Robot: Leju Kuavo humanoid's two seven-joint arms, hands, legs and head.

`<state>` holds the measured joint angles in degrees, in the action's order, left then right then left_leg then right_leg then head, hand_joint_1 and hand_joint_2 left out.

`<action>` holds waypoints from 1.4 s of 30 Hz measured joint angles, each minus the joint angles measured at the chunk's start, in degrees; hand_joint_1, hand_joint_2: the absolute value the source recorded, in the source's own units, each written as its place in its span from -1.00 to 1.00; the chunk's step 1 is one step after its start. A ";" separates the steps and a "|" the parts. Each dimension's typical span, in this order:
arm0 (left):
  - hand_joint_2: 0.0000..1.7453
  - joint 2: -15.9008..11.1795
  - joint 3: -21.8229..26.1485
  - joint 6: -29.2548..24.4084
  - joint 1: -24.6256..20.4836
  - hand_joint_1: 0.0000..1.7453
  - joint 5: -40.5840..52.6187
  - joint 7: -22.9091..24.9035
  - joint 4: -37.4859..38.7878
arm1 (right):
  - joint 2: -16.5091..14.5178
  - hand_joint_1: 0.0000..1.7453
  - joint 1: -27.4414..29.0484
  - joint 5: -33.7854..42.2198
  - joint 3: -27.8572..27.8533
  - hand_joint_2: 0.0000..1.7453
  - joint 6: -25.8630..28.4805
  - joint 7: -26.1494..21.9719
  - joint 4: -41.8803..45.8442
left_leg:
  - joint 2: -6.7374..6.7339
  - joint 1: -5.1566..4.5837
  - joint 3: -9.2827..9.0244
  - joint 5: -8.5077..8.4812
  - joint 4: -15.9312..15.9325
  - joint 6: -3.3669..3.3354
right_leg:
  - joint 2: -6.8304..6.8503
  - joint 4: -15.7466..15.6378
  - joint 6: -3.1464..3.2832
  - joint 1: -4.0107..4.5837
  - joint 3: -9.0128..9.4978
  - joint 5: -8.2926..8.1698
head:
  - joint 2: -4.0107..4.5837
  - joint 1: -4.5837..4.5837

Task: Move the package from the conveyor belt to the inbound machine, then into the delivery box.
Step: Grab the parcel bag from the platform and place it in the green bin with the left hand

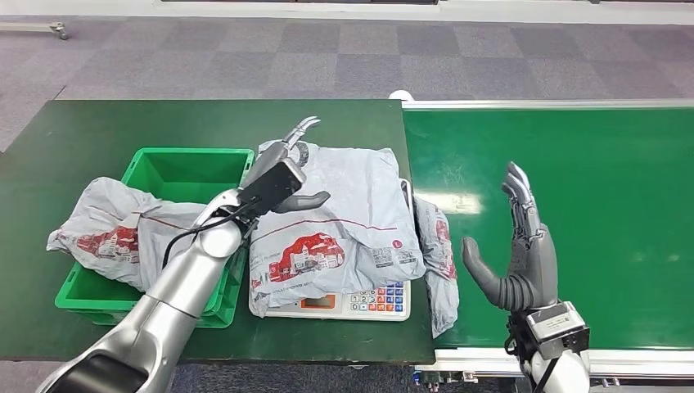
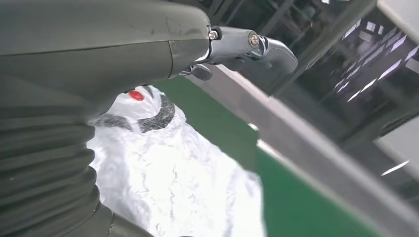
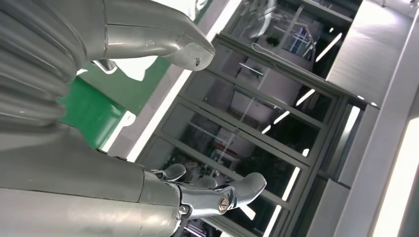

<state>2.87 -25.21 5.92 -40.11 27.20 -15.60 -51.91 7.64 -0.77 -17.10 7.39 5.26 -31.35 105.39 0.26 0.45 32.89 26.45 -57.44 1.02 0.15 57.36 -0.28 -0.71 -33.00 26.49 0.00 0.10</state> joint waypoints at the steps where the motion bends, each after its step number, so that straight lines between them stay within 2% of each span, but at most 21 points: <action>1: 1.00 0.14 -1.22 0.98 -1.50 -1.00 1.73 0.23 1.78 | -0.13 -1.00 -0.47 -0.08 0.00 1.00 -0.09 0.25 -0.01 | 0.00 0.00 0.00 0.00 0.00 0.00 | -0.01 0.00 0.00 -0.01 0.00 0.00 | 0.00 0.00; 5: 1.00 0.97 -7.17 6.61 -6.43 -1.00 7.63 -0.13 9.02 | -0.46 -1.00 -3.03 -0.25 -0.01 1.00 -0.32 0.92 -0.20 | -0.01 -0.03 0.00 0.00 -0.01 0.00 | -0.03 0.00 0.00 -0.04 -0.01 0.00 | 0.00 0.00; 10: 1.00 2.00 -14.39 11.59 -9.29 -1.00 12.60 0.25 16.70 | -0.66 -1.00 -4.25 -0.24 -0.28 1.00 0.18 1.26 -0.66 | -0.01 -0.04 0.01 0.01 -0.01 0.00 | -0.03 0.00 0.00 -0.04 -0.02 0.00 | 0.00 0.01; 15: 1.00 2.57 -19.30 12.81 -9.96 -1.00 15.85 1.80 21.64 | -1.01 -1.00 -4.29 -0.59 -0.78 1.00 0.45 1.70 -1.10 | 0.00 -0.04 0.01 0.01 0.01 0.00 | -0.03 0.00 0.00 -0.02 -0.03 0.01 | 0.00 0.00; 20: 1.00 3.28 -22.06 12.41 -10.92 -0.97 17.93 4.49 24.03 | -1.33 -1.00 -4.14 -1.38 -1.32 1.00 0.74 2.16 -1.15 | 0.00 -0.03 0.00 0.01 0.01 0.00 | -0.02 0.00 0.00 -0.03 0.01 0.01 | 0.00 0.00; 24: 1.00 3.52 -22.87 11.02 -11.16 1.00 18.37 5.97 24.67 | -2.01 -1.00 -4.00 -2.33 -1.68 1.00 0.15 3.00 -1.14 | 0.00 -0.04 -0.02 0.01 0.01 0.00 | -0.03 0.00 -0.01 -0.03 0.03 0.01 | 0.00 0.00; 29: 1.00 3.43 -22.95 6.72 -10.56 1.00 17.15 4.29 24.44 | -3.01 -1.00 -3.57 -3.07 -2.44 1.00 -0.65 3.73 -0.68 | 0.01 -0.04 -0.01 -0.03 0.01 -0.04 | 0.02 0.00 -0.01 -0.03 0.04 0.00 | 0.00 0.01; 33: 1.00 2.97 -22.25 5.72 -9.01 1.00 14.66 0.79 22.09 | -3.37 -1.00 -2.54 -3.47 -2.90 1.00 -0.98 3.70 0.13 | 0.01 -0.04 0.00 -0.03 0.01 -0.04 | 0.03 0.01 -0.01 -0.04 0.03 0.00 | 0.00 0.00; 37: 1.00 1.93 -20.65 8.34 -7.05 1.00 11.37 -3.08 17.51 | -3.69 -1.00 -1.99 -3.69 -3.61 1.00 -1.14 3.66 0.31 | 0.01 -0.05 0.05 -0.02 0.01 -0.04 | 0.02 0.00 -0.01 -0.06 0.00 0.01 | 0.00 0.00; 42: 1.00 -0.10 -19.29 14.23 -5.20 1.00 6.36 -7.09 10.92 | -3.89 -1.00 -1.93 -4.37 -3.70 1.00 -1.32 3.71 0.30 | 0.00 -0.05 0.07 -0.02 0.01 -0.04 | 0.01 0.00 -0.01 -0.05 -0.03 0.01 | 0.00 0.01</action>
<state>2.77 -44.50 20.16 -45.32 33.56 -22.69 -40.99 3.75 -2.70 -21.46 3.69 3.94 -27.65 105.69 0.27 0.40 32.96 26.44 -57.43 0.97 0.16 57.37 -0.30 -0.76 -33.03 26.50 0.00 0.11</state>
